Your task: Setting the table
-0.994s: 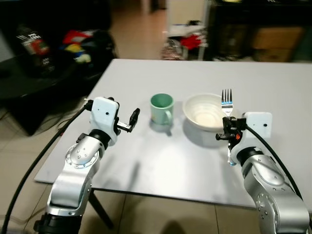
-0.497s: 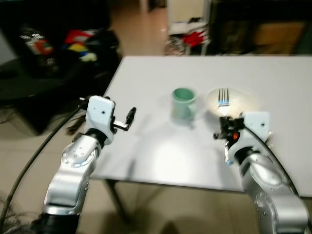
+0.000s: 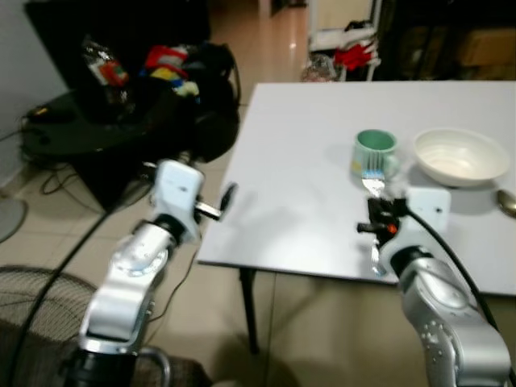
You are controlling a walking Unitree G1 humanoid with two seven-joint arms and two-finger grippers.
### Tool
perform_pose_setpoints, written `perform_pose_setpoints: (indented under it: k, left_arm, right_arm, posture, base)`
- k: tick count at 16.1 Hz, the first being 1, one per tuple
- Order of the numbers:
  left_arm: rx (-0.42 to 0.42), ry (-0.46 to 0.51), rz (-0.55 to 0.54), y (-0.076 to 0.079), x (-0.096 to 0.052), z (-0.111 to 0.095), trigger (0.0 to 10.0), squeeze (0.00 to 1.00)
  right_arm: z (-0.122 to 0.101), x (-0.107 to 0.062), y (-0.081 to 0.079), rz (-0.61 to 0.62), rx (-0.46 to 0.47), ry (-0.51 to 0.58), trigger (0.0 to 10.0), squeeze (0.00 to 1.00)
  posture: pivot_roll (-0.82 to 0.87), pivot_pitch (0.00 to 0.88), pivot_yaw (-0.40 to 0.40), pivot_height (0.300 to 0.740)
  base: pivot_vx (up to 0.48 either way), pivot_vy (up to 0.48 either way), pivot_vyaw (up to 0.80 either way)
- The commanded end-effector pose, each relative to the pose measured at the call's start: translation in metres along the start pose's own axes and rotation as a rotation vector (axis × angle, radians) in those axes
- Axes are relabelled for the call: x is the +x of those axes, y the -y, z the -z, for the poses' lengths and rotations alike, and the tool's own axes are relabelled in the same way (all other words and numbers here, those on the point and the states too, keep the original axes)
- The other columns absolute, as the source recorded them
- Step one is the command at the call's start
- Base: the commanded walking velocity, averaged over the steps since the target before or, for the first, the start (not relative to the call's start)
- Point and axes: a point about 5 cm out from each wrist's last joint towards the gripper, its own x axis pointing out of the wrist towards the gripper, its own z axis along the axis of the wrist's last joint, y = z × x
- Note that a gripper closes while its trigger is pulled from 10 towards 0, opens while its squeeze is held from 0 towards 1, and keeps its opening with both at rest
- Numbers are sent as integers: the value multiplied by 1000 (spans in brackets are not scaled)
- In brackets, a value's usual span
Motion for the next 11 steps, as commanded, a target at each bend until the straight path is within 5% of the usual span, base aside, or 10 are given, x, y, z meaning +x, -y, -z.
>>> perform_pose_setpoints:
  k: [1,9,11]
  left_arm:
    - [0,10,-9,-2,2,-5,10000,0]
    - [-27,-17,139,17,0,-2,10000,0]
    - [-27,-78,319,32,-8,4,10000,0]
  right_arm:
    - [-4,3,-2,-21,17,-1,10000,0]
    - [4,36,8,-52,56,-107,10000,0]
    - [7,54,2,-86,78,-142,10000,0]
  posture:
    - [35,0,108,740]
    - [32,0,111,740]
    - [34,0,114,740]
  base:
    - [0,-480,0]
    - [0,0,0]
    - [0,0,0]
